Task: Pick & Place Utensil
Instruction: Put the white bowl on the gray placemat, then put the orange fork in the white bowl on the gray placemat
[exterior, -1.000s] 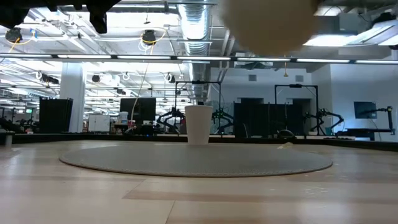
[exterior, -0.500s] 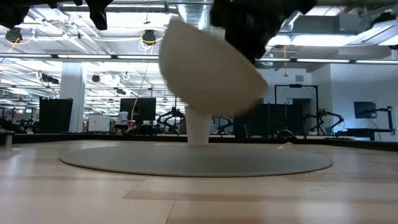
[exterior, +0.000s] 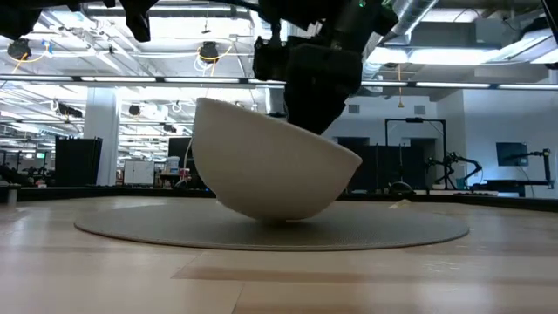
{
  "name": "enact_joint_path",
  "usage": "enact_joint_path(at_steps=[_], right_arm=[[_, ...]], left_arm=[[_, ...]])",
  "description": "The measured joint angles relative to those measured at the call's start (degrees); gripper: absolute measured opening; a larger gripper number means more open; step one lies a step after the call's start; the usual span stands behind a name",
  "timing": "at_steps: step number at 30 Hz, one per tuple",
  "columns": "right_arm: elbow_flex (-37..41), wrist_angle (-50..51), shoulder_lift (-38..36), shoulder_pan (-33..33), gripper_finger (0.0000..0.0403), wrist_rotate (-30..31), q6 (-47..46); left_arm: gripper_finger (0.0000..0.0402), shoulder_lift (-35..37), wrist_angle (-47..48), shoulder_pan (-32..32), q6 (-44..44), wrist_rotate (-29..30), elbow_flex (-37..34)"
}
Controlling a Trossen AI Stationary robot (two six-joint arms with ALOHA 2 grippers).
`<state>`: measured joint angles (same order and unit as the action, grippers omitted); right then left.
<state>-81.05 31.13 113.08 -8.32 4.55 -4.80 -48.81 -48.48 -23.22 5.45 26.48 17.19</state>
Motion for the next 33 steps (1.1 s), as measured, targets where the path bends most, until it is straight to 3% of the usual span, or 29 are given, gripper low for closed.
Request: enact_joint_path(at_steps=[11, 18, 33], right_arm=[[-0.1, 2.8, -0.9, -0.3, 0.0113, 0.0, 0.4], [-0.1, 4.2, -6.0, -1.8, 0.0152, 0.0, 0.6], [-0.1, 4.5, -26.3, -1.8, 0.0151, 0.2, 0.3]], left_arm=[[0.0121, 0.0, 0.0, 0.0, 0.0, 0.0, 0.0], [0.0121, 0.0, 0.0, 0.0, 0.0, 0.0, 0.0], [0.0121, 0.0, 0.0, 0.0, 0.0, 0.0, -0.1]])
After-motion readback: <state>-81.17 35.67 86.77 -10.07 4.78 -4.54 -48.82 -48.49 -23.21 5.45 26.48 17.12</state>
